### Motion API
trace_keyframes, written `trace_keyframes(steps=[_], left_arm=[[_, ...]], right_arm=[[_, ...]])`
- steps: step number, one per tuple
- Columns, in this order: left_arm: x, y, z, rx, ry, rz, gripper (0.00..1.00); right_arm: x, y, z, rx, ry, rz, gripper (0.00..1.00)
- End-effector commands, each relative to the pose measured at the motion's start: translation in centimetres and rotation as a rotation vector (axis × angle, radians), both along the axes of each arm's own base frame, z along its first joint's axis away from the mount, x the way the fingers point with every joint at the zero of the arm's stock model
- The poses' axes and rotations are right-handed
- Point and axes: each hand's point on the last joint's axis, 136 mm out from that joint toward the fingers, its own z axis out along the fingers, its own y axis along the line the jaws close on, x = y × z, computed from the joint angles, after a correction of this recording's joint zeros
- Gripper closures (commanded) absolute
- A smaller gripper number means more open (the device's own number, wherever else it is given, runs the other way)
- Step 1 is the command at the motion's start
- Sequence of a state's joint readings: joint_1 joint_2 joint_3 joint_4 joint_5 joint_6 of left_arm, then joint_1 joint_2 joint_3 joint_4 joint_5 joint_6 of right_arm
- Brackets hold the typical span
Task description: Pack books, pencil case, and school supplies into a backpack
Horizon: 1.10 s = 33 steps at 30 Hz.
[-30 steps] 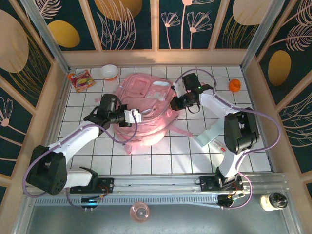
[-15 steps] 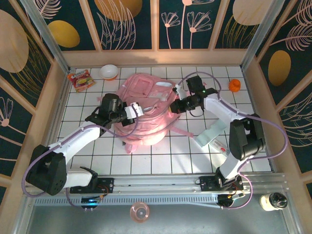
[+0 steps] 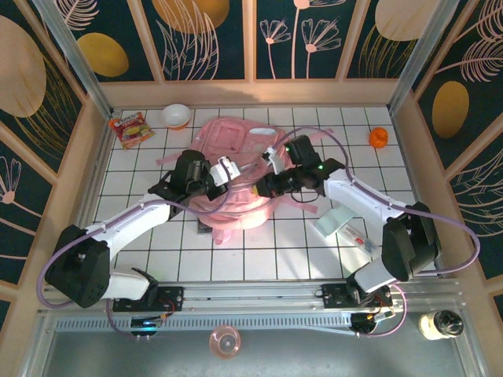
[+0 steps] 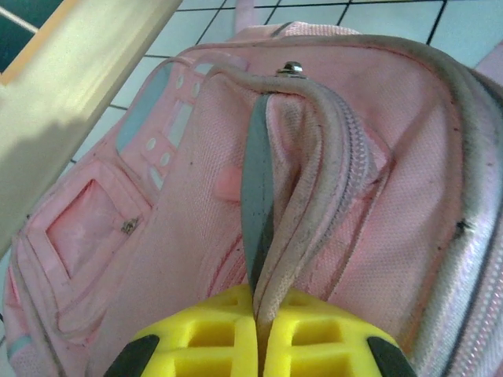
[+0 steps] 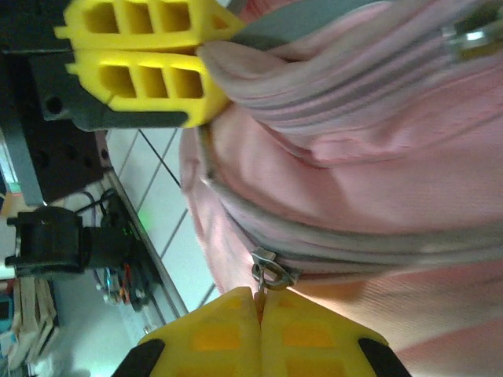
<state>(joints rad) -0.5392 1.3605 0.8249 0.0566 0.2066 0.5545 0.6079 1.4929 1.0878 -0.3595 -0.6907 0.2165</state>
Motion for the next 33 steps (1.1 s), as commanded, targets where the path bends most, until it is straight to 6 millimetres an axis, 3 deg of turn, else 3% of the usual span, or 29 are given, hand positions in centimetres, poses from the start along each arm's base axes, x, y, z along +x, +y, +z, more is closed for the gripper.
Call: trace_keyframes(steps=[1,5,8,12,17,19,24,28,33], left_arm=[[3.5,1.7,4.0,-0.146,-0.058,0.242,1.00],[2.3,0.8,5.5,-0.294,-0.019,0.224,1.00],[0.8,-1.0,6.3,-0.360,0.015,0.128,1.00],[-0.9,-2.6,6.6,-0.337,0.053,0.053,1.00],[-1.6,-2.4,7.7,-0.401,0.090,0.084,1.00],[-1.5,-2.4,8.1,-0.452,0.103,0.100,1.00],[0.0,-3.2,9.6,-0.621,0.160,0.166,1.00],[2.2,-3.0,10.8,-0.717,0.158,0.262,1.00],[4.6,-2.8,11.0,-0.707,0.135,0.350,1.00]], right_arm=[[-2.5,2.5,3.0,0.127,0.019,0.015,1.00],[-2.1,3.2,2.4,0.107,0.019,-0.080,1.00],[-1.2,3.1,1.9,0.092,0.006,-0.129,1.00],[1.4,1.1,1.0,0.042,-0.009,-0.180,1.00],[5.6,-2.2,0.3,0.004,-0.027,-0.232,1.00],[6.6,-2.6,0.2,-0.029,-0.039,-0.237,1.00],[6.0,-1.3,1.3,-0.013,-0.053,-0.199,1.00],[3.9,0.3,1.5,-0.006,-0.044,-0.162,1.00],[1.3,2.2,1.0,0.016,0.011,-0.119,1.00]])
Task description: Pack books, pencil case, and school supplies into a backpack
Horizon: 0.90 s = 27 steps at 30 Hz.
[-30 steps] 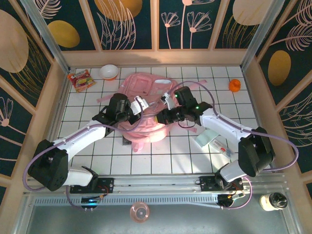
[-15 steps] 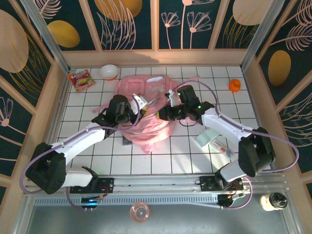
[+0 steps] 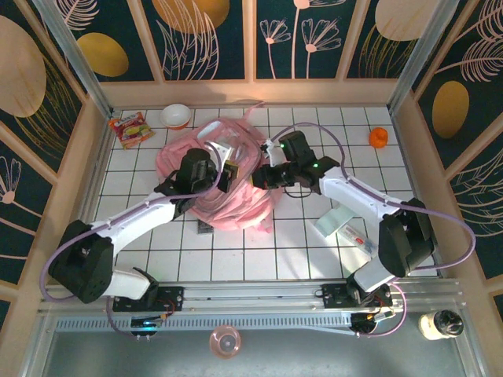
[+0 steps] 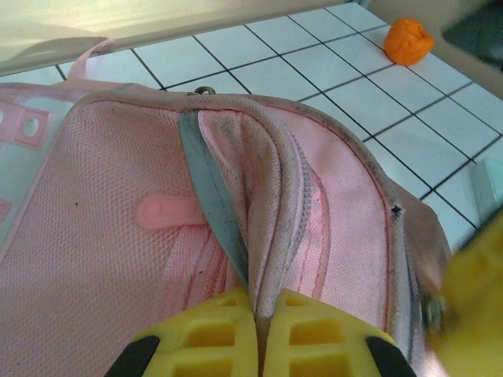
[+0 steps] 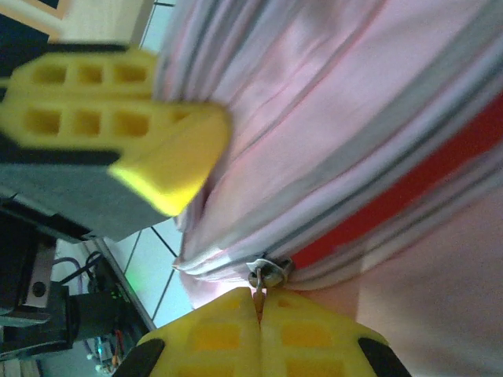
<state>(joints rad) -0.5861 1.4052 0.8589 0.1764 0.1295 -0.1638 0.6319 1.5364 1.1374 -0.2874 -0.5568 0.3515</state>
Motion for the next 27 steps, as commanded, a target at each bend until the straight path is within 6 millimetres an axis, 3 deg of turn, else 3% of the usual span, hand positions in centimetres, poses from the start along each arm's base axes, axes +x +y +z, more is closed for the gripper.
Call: trace_keyframes(steps=[1,6,10,16,27], left_arm=[[3.2,-1.0,8.7,-0.180,-0.207,0.078,1.00],[3.7,-1.4,8.1,-0.221,-0.176,0.089,1.00],[4.0,-1.5,9.5,-0.306,-0.187,0.109,1.00],[5.3,-1.5,15.1,-0.481,-0.264,0.159,1.00],[7.5,-2.0,21.8,-0.782,-0.295,0.202,1.00]], right_arm=[[-2.3,1.6,0.5,0.047,0.033,0.039,1.00],[-4.2,3.2,-0.3,0.078,0.079,0.031,1.00],[-4.1,3.0,-1.3,0.070,0.087,-0.048,1.00],[-4.2,3.0,-1.8,0.088,0.067,-0.159,1.00],[-4.7,5.3,-1.6,0.176,0.026,-0.311,1.00]])
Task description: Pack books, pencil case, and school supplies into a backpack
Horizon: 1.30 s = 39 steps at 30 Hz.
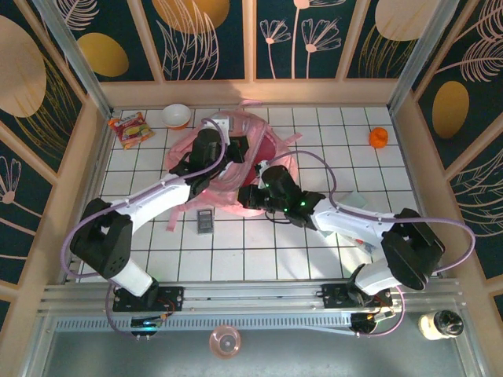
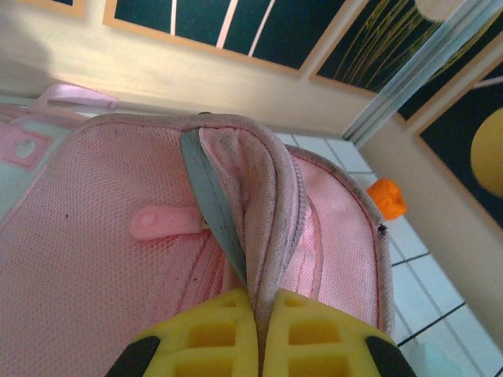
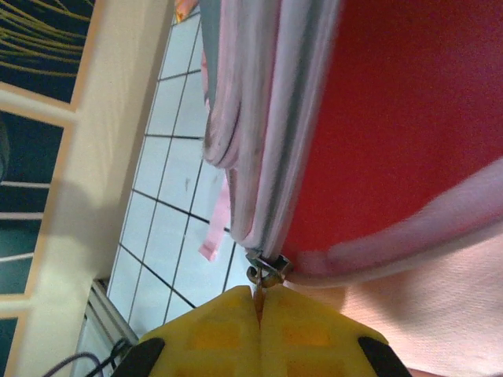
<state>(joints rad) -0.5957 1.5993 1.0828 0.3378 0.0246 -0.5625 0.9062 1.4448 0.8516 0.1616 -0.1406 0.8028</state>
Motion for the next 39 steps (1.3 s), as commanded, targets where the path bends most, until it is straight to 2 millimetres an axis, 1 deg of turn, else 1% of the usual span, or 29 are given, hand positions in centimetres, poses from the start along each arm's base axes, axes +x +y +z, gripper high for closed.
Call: trace_keyframes(steps=[1,4,6,9,10,12,14,17,18,20,22,24,27,28,30,31,32,35,39], left_arm=[[1.1,0.9,16.9,-0.394,-0.388,0.066,1.00],[1.5,0.8,18.1,-0.446,-0.397,0.074,1.00],[1.7,0.8,18.7,-0.469,-0.403,0.078,1.00],[1.8,0.9,19.2,-0.479,-0.407,0.085,1.00],[1.8,0.9,19.3,-0.475,-0.410,0.085,1.00],[1.7,0.8,19.3,-0.445,-0.415,0.082,1.00],[1.6,1.0,18.9,-0.404,-0.417,0.087,1.00],[1.3,1.3,17.7,-0.323,-0.419,0.094,1.00],[1.2,1.3,17.3,-0.289,-0.424,0.087,1.00],[1.0,1.3,16.4,-0.236,-0.426,0.076,1.00],[0.8,1.0,15.6,-0.182,-0.427,0.041,1.00],[0.4,0.6,14.8,-0.128,-0.433,0.001,1.00],[-0.2,0.4,14.0,-0.066,-0.433,-0.036,1.00],[-0.3,0.4,13.8,-0.053,-0.434,-0.044,1.00],[-0.7,0.3,13.6,-0.032,-0.434,-0.069,1.00],[-0.9,0.2,13.6,-0.030,-0.436,-0.083,1.00],[-1.1,0.1,13.6,-0.030,-0.436,-0.096,1.00],[-1.5,-0.2,13.4,-0.024,-0.431,-0.129,1.00],[-1.8,-0.4,13.6,-0.024,-0.426,-0.145,1.00]], right_arm=[[-1.3,1.8,0.2,0.054,0.011,-0.015,1.00],[-1.1,3.0,0.5,0.080,-0.010,-0.045,1.00],[-1.0,4.3,1.0,0.114,-0.017,-0.046,1.00],[-1.0,6.0,1.5,0.140,-0.018,-0.042,1.00],[-1.1,6.4,1.7,0.138,-0.022,-0.033,1.00],[-0.9,6.5,1.7,0.123,-0.023,-0.034,1.00],[-0.9,5.8,1.8,0.125,-0.028,-0.045,0.92],[-1.0,3.8,2.2,0.127,-0.049,-0.059,0.74],[-1.0,2.9,2.8,0.128,-0.079,-0.072,0.68],[-1.1,1.3,4.3,0.119,-0.145,-0.074,0.60],[-0.9,-0.5,5.7,0.083,-0.210,-0.103,0.56],[-0.6,-2.2,7.3,0.047,-0.270,-0.120,0.53],[0.8,-5.1,9.3,0.032,-0.333,-0.157,0.51],[1.1,-5.7,9.7,0.038,-0.342,-0.160,0.50],[2.4,-7.2,10.0,0.048,-0.342,-0.178,0.44],[2.9,-7.8,10.0,0.050,-0.341,-0.183,0.44],[3.4,-8.0,10.0,0.061,-0.335,-0.169,0.43],[4.5,-7.9,9.8,0.093,-0.311,-0.114,0.42],[4.5,-5.2,10.3,0.187,-0.287,0.017,0.42]])
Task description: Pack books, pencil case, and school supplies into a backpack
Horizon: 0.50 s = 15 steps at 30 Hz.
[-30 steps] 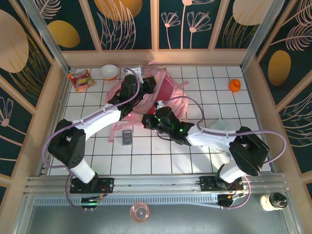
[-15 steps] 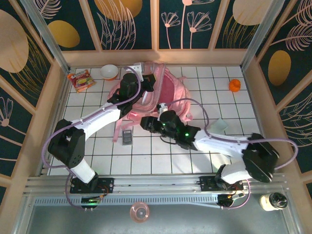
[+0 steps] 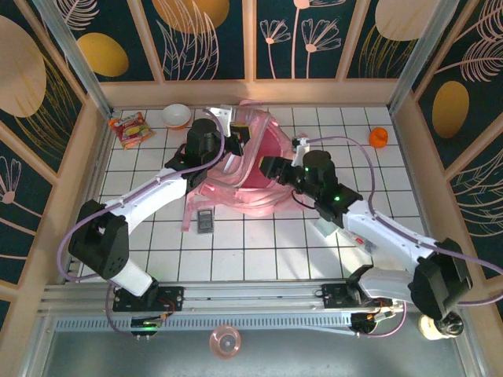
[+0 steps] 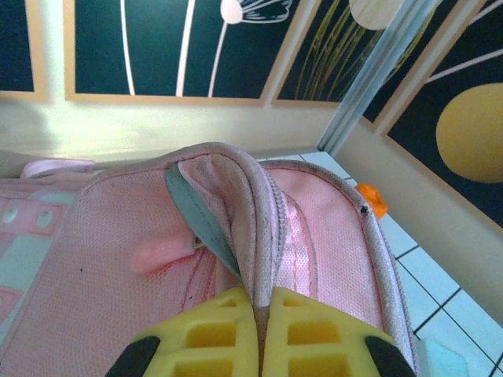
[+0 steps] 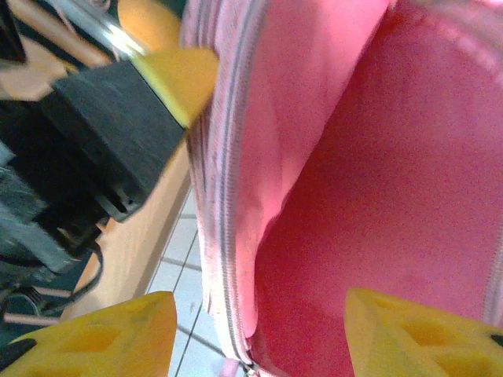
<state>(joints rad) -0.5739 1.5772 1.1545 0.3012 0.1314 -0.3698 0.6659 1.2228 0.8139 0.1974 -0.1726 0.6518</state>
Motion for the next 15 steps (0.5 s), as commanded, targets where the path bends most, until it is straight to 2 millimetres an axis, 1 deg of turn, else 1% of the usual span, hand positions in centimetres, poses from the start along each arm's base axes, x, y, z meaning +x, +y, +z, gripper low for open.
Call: trace_keyframes(steps=[1,3,6,9,11,12,13,14,15], left_arm=[[-1.5,0.4,9.9,-0.133,-0.266,-0.042,1.00],[-1.5,0.4,9.8,-0.131,-0.262,-0.038,1.00],[-1.5,0.4,9.4,-0.124,-0.249,-0.040,1.00],[-1.6,0.1,9.1,-0.121,-0.237,-0.058,1.00],[-1.7,-0.2,8.8,-0.121,-0.231,-0.076,1.00],[-1.9,-0.3,8.8,-0.122,-0.228,-0.088,1.00],[-2.0,-0.5,8.7,-0.122,-0.226,-0.100,1.00],[-2.1,-0.7,8.6,-0.119,-0.219,-0.113,1.00],[-2.2,-0.8,8.4,-0.115,-0.210,-0.120,1.00]], right_arm=[[-1.2,3.5,2.3,0.099,-0.037,0.205,0.42],[-1.4,4.6,2.2,0.134,-0.023,0.251,0.42],[-1.3,5.2,1.9,0.151,-0.012,0.259,0.42],[-0.7,5.2,1.1,0.139,0.009,0.233,0.43],[0.2,4.8,0.1,0.108,0.033,0.179,0.46],[0.8,4.5,-0.6,0.086,0.050,0.144,0.50],[1.2,4.2,-1.0,0.076,0.060,0.118,0.58],[1.7,4.0,-1.3,0.074,0.068,0.104,0.73],[2.0,4.0,-1.4,0.081,0.072,0.098,0.84]])
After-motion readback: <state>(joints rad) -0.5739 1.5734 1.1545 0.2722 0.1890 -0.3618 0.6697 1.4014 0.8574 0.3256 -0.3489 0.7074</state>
